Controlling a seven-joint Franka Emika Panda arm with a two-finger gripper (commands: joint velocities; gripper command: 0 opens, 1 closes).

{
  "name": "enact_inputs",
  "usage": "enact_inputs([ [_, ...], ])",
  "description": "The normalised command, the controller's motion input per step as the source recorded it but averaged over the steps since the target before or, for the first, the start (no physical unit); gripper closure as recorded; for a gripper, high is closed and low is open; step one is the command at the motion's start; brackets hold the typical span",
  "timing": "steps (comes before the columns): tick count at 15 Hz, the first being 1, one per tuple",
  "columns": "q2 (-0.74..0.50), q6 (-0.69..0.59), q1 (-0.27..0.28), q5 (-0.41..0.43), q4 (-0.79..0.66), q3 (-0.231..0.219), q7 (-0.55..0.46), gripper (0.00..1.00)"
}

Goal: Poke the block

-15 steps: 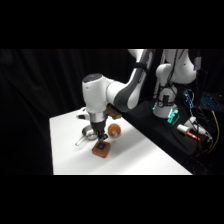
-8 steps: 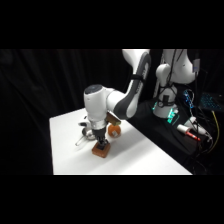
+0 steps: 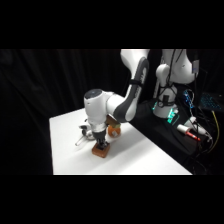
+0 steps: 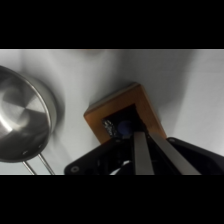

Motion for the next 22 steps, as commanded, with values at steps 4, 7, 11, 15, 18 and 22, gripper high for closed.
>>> enact_inputs([
  [4,-0.21,-0.05,0.016,0.012,-0.05,0.007,-0.01,0.99],
  [7,-0.37,-0.23,0.014,-0.003,-0.08,0.011,-0.04,1.00],
  [11,-0.42,-0.46,-0.050,0.080,-0.05,0.071,-0.14,1.00],
  [15,-0.39,-0.45,-0.055,0.109,0.00,0.085,-0.19,1.00],
  [18,-0.31,-0.40,-0.050,0.130,0.05,0.078,-0.22,1.00],
  [22,-0.17,-0.32,-0.053,0.171,0.10,0.065,-0.21,1.00],
])
